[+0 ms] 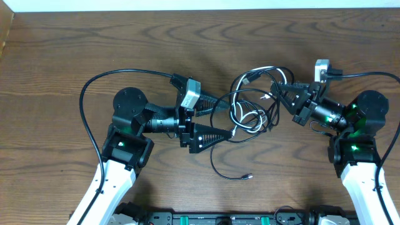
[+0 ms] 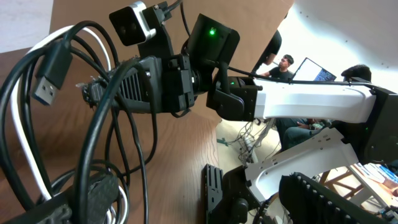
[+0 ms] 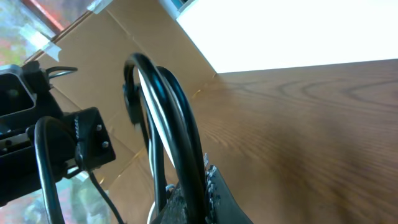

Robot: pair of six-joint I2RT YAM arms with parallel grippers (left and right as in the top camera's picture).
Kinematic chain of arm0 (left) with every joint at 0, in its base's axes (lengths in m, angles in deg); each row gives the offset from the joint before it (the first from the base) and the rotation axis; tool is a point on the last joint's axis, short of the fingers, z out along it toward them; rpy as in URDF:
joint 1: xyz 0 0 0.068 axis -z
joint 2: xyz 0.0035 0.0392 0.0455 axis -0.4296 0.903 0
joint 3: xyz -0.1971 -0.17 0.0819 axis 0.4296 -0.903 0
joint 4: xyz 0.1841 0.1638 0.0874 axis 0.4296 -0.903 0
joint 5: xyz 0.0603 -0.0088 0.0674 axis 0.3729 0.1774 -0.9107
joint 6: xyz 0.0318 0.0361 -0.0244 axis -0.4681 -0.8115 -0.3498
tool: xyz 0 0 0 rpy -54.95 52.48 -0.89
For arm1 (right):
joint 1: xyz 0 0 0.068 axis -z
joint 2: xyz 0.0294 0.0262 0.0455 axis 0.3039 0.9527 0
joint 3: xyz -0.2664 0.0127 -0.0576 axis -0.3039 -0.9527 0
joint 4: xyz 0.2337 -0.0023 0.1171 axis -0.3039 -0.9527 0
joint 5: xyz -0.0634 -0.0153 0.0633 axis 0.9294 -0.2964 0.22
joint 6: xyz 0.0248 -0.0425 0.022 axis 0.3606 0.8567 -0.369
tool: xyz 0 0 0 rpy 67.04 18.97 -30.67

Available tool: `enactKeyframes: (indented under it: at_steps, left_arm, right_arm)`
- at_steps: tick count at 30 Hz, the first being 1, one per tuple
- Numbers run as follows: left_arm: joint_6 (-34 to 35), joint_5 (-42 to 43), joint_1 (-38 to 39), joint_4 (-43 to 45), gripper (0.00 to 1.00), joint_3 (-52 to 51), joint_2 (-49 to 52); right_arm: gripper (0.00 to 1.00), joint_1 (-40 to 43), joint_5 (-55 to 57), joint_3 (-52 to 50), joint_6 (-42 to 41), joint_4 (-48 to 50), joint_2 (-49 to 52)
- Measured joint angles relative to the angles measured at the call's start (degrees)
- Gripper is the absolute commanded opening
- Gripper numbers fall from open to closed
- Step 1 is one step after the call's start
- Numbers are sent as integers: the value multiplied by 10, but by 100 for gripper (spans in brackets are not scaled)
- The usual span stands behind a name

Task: Untangle cables
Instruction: 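Open both grippers and release the cables onto the table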

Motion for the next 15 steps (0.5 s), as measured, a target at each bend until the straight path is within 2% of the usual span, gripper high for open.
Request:
enactKeyframes:
  at_steps: [11, 13, 15]
  left_arm:
    - [-2, -13, 0, 0, 88, 0, 0]
    - [-2, -26, 0, 0, 88, 0, 0]
    - [-2, -37, 0, 0, 88, 0, 0]
  right_arm:
    - [1, 0, -33, 0, -5, 2, 0]
    - [9, 0, -47, 0, -5, 8, 0]
    - [22, 0, -66, 0, -3, 17, 0]
